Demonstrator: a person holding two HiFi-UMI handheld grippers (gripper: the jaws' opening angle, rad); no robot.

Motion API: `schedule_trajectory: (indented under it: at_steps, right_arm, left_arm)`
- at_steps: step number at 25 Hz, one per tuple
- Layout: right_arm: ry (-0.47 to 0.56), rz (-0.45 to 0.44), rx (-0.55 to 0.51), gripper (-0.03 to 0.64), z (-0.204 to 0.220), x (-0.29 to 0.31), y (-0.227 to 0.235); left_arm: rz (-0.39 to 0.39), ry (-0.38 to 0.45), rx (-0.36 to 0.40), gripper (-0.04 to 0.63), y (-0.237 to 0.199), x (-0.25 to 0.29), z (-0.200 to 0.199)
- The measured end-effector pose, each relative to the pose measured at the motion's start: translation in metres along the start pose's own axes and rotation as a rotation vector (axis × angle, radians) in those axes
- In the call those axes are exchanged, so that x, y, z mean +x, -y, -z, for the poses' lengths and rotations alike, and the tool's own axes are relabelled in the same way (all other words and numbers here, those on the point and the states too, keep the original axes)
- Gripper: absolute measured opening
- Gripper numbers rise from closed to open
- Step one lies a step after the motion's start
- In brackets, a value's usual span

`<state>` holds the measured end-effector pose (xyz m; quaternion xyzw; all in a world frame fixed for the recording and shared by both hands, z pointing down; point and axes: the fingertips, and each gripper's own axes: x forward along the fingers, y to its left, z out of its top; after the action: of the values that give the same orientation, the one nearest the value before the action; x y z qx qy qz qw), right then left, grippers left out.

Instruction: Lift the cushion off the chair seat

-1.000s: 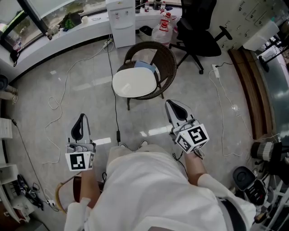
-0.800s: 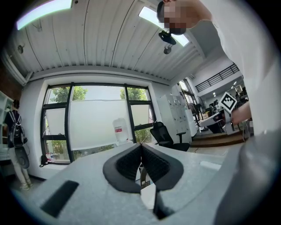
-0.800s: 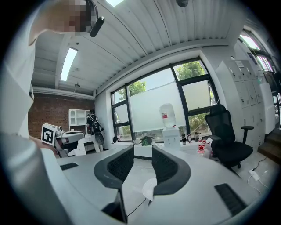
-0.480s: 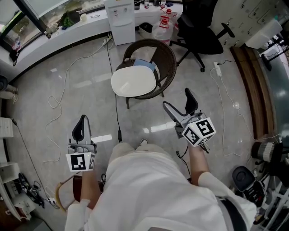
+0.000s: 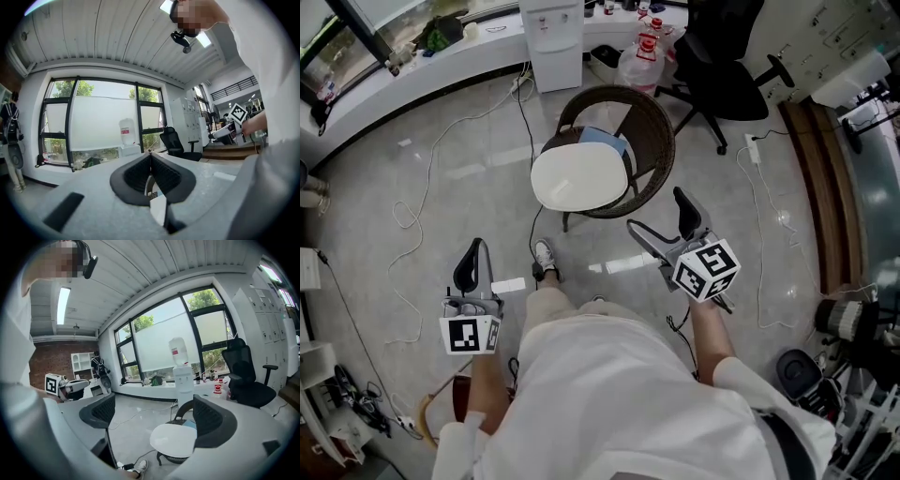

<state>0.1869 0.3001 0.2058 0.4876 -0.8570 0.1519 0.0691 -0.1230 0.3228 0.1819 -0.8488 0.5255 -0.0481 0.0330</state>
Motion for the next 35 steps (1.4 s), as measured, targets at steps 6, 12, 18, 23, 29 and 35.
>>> schedule_trajectory:
  at_steps: [6, 12, 18, 23, 29, 35]
  right_arm:
    - [-0.117, 0.023, -0.023, 0.494, 0.001, 0.091, 0.008]
    - [-0.306, 0.057, -0.049, 0.494, 0.010, 0.201, 0.017]
    - [-0.470, 0.063, -0.099, 0.494, 0.034, 0.252, 0.033]
    - [-0.571, -0.002, -0.099, 0.492, 0.063, 0.286, 0.050]
    - [-0.642, -0.123, -0.153, 0.492, 0.119, 0.331, 0.089]
    - [-0.799, -0.322, -0.220, 0.479, 0.209, 0.379, 0.119]
  left_arm:
    - [0.093, -0.012, -0.076, 0.017, -0.062, 0.098, 0.032]
    - [0.197, -0.017, -0.120, 0.017, -0.150, 0.204, 0.052]
    - [0.282, -0.033, -0.139, 0.017, -0.179, 0.278, 0.073]
    - [0.336, -0.054, -0.157, 0.018, -0.171, 0.314, 0.090]
    - [0.312, -0.140, -0.137, 0.017, -0.152, 0.339, 0.120]
    - [0.200, -0.160, -0.215, 0.017, -0.136, 0.353, 0.146]
